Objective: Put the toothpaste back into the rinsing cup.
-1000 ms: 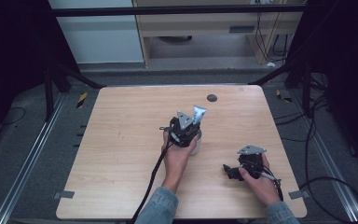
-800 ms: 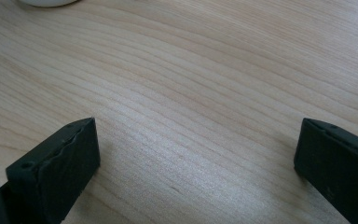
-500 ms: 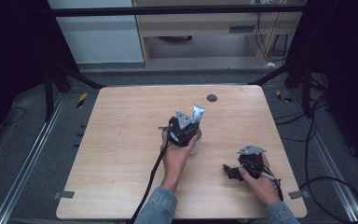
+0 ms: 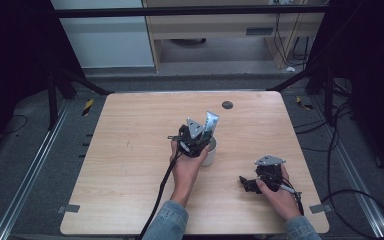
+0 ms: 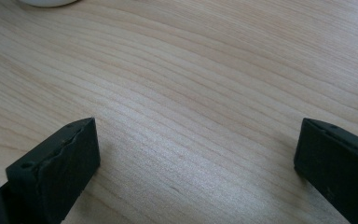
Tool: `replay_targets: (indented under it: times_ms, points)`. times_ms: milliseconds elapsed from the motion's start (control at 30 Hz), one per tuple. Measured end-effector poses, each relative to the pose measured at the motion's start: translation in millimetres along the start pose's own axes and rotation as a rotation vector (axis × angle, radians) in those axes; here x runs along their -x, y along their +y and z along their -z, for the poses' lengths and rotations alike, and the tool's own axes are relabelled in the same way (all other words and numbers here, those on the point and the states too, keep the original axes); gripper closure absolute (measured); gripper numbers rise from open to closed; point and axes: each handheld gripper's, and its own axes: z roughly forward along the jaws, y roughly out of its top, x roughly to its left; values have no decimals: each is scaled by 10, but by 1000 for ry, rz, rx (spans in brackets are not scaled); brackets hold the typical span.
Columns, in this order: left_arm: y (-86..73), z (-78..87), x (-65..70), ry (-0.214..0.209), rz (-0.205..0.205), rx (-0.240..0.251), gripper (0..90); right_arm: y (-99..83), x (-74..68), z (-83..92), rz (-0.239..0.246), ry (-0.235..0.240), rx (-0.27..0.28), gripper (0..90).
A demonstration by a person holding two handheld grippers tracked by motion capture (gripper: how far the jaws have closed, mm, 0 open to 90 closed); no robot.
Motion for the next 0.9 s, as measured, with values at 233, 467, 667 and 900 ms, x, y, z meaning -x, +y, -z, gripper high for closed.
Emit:
replay_targets:
  times_ms: [233, 467, 667, 900]
  points:
    - [-9, 20, -5, 4, -11, -11, 591, 0, -1, 0, -1, 0, 0, 4]
    - [8, 79, 18, 0, -22, -1, 535, 0, 0, 0, 0, 0, 0, 4]
    - [35, 148, 18, -16, -42, -11, 413, 0, 0, 0, 0, 0, 0, 4]
    - [99, 204, 54, -66, -79, -44, 296, 0, -1, 0, -1, 0, 0, 4]
